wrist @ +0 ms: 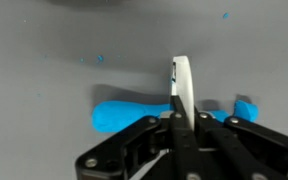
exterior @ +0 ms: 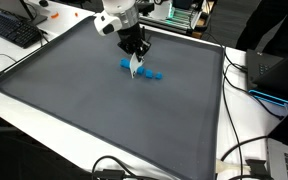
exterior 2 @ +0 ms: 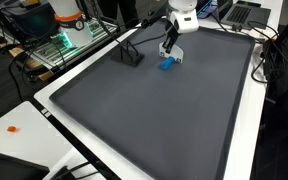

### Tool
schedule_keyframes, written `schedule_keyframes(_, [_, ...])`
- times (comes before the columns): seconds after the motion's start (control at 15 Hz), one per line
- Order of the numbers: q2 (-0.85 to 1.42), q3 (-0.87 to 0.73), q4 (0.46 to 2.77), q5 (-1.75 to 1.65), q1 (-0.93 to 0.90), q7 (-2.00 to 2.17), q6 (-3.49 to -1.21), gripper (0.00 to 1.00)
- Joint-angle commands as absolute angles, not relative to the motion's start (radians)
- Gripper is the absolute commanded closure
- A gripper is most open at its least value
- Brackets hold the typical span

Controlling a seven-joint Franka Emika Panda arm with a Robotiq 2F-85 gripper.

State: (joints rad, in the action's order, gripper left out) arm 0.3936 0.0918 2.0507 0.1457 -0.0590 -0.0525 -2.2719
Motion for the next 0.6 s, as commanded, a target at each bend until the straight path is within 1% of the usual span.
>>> schedule_keyframes(0.0, [0.359, 0.104, 2.076, 0.181, -0.035, -0.087, -2.259, 0.99])
schedule_keyframes(0.53, [0.298, 0.093, 2.078, 0.181, -0.023, -0.088, -2.245, 0.99])
